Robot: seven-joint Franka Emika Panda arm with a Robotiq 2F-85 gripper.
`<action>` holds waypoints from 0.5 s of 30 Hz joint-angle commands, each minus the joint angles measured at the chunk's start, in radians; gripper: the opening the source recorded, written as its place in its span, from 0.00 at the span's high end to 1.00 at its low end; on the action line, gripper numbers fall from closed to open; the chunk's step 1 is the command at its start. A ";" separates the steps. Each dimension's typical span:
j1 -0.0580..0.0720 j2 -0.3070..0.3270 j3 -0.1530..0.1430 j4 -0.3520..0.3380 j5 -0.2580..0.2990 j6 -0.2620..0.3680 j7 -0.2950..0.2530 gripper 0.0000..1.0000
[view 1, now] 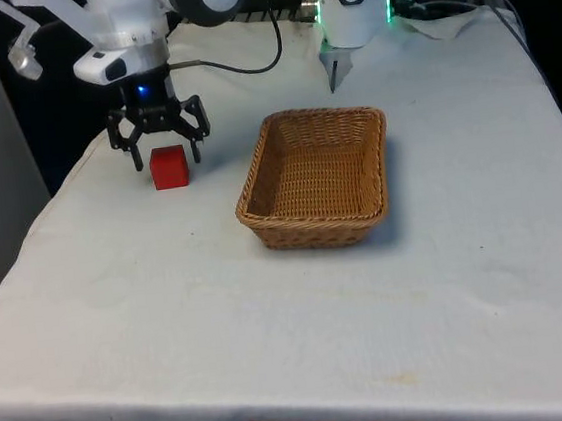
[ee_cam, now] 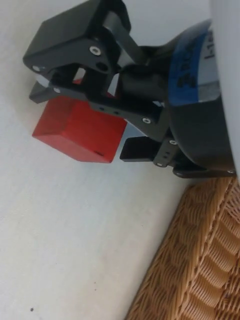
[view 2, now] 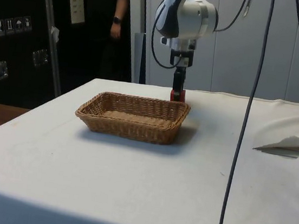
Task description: Pick up the cube and place it into the basket.
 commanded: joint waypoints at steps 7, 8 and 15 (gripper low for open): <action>0.006 -0.001 0.002 -0.005 0.003 0.009 0.002 0.11; 0.008 -0.001 0.001 -0.006 0.002 0.009 0.004 0.31; 0.012 -0.001 -0.002 -0.007 0.000 0.010 0.008 0.98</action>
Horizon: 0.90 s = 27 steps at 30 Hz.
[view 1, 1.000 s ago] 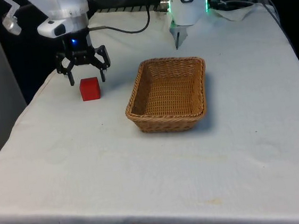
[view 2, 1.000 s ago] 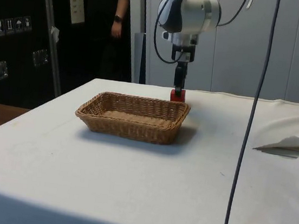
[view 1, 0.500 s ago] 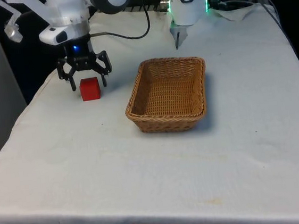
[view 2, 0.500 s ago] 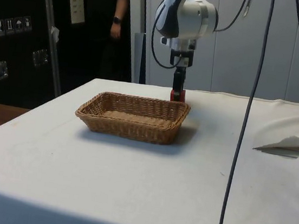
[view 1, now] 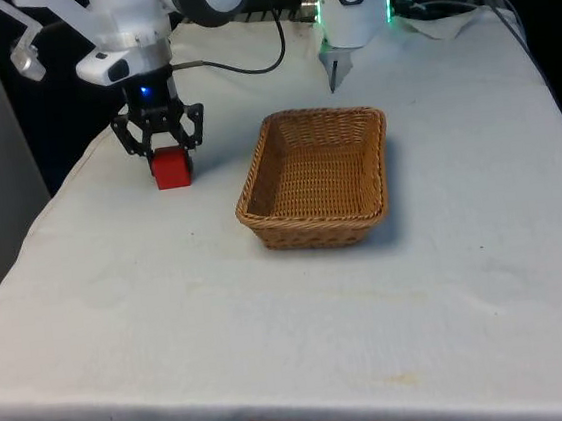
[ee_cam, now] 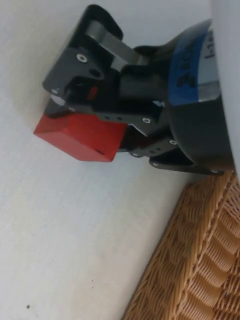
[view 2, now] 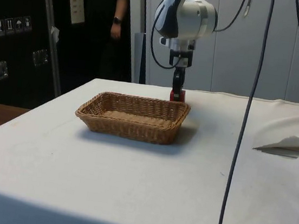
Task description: Pick up the cube and place it into the basket.
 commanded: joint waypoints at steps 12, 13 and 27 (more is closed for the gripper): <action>0.019 -0.028 -0.022 -0.006 -0.019 -0.008 0.021 0.99; 0.021 -0.034 -0.024 -0.007 -0.022 -0.011 0.024 0.99; 0.029 -0.120 -0.036 -0.003 -0.086 -0.059 0.085 0.99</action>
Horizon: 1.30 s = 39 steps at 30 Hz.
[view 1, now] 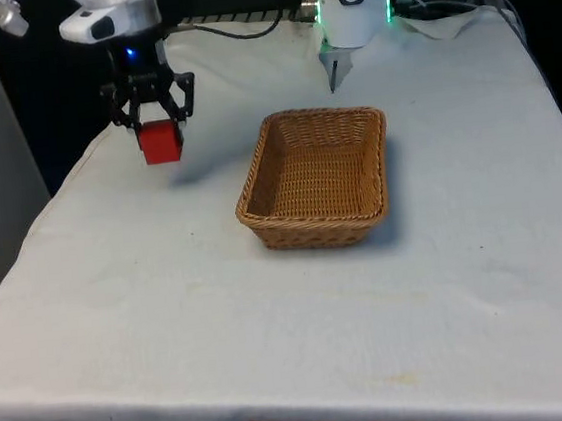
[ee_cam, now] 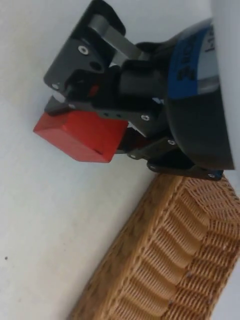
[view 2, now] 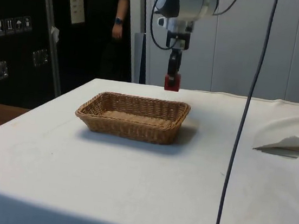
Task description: Pick up the cube and place it into the basket.
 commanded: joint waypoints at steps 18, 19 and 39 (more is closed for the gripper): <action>0.030 -0.104 -0.005 0.005 -0.101 -0.057 0.135 0.99; 0.032 -0.108 -0.003 0.004 -0.104 -0.057 0.142 0.99; 0.063 -0.151 0.052 -0.005 -0.143 -0.053 0.267 0.99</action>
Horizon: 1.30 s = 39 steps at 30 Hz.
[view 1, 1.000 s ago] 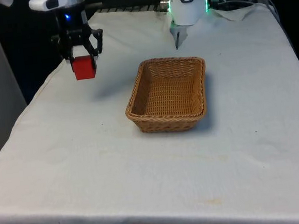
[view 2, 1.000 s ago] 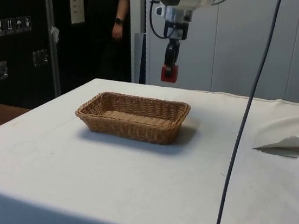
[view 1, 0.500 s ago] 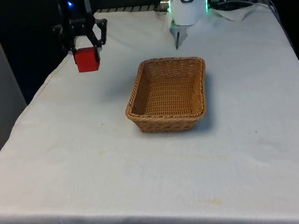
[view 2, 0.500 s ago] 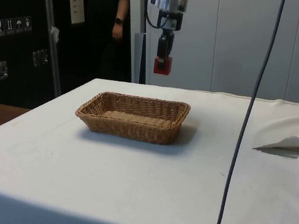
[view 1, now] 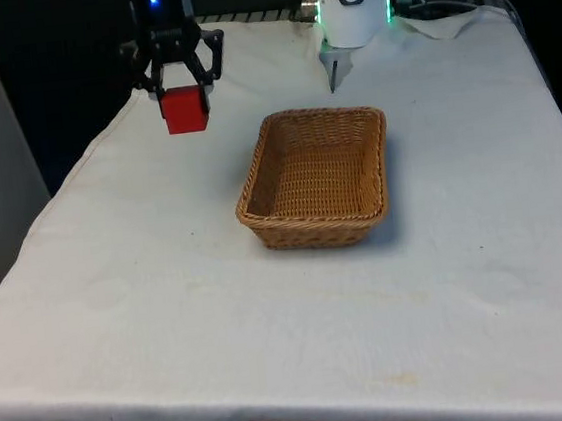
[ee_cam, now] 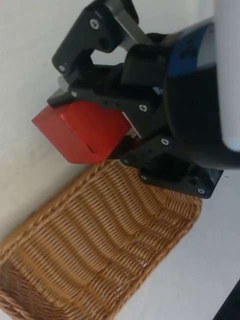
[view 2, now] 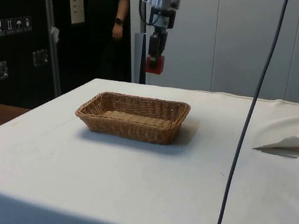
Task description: Pick up the cube and place it into the basket.
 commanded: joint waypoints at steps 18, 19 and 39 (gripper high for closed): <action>0.023 -0.007 0.059 -0.009 -0.015 0.003 0.113 0.99; 0.024 -0.007 0.063 -0.010 -0.015 0.003 0.118 0.99; 0.029 0.001 0.158 -0.047 -0.006 0.024 0.208 0.99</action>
